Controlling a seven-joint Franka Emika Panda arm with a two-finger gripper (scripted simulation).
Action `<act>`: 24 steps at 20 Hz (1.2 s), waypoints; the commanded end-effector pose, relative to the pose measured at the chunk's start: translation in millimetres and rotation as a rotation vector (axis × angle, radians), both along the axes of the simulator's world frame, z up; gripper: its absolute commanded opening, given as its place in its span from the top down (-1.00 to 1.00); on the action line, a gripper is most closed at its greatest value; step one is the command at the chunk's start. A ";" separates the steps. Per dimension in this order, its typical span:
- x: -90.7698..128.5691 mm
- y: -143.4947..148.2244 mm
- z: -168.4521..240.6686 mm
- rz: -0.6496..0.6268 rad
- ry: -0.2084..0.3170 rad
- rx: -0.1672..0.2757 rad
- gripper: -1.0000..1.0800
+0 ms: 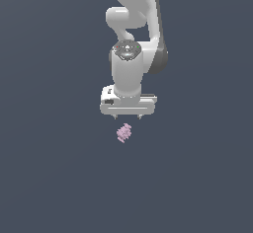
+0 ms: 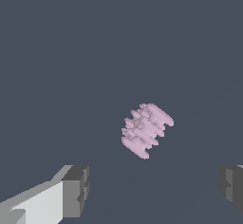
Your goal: Pick up the object and move it to a goal position.
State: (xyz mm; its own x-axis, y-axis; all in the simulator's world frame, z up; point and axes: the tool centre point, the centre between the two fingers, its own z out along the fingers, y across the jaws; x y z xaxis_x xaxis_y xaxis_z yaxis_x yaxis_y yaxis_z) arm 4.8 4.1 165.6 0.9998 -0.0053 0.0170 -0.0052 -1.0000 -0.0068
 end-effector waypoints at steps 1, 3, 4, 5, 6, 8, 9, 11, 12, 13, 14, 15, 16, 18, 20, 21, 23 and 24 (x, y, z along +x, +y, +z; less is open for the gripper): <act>0.0 0.0 0.0 0.000 0.000 0.000 -0.92; -0.6 2.6 0.2 0.003 0.001 0.001 -0.92; -1.3 5.9 0.4 0.007 0.003 0.001 -0.92; -2.3 10.3 0.8 0.012 0.005 0.002 -0.92; -3.6 16.1 1.3 0.018 0.008 0.003 -0.92; -6.4 27.3 2.2 0.032 0.014 0.005 -0.92; -7.3 30.9 2.6 0.037 0.016 0.006 -0.92; -8.3 34.3 3.0 0.042 0.018 0.006 -0.92; -8.2 34.1 2.8 0.042 0.018 0.006 -0.92; -7.9 32.8 2.8 0.039 0.017 0.006 -0.92; -7.7 32.2 2.5 0.037 0.017 0.006 -0.92; -7.6 32.0 2.2 0.033 0.017 0.006 -0.92; -7.5 31.9 1.7 0.029 0.017 0.006 -0.92; -7.1 31.3 0.2 0.015 0.018 0.007 -0.92; -6.4 30.0 -1.9 -0.006 0.018 0.007 -0.92; -6.0 29.2 -3.3 -0.019 0.018 0.007 -0.92; -5.1 27.2 -6.4 -0.049 0.019 0.008 -0.92; -4.6 26.0 -8.2 -0.067 0.019 0.008 -0.92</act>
State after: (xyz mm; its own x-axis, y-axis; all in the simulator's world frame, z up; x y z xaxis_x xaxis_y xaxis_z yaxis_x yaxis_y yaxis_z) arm -0.4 31.8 160.0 0.9988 -0.0485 -0.0016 -0.0485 -0.9987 -0.0143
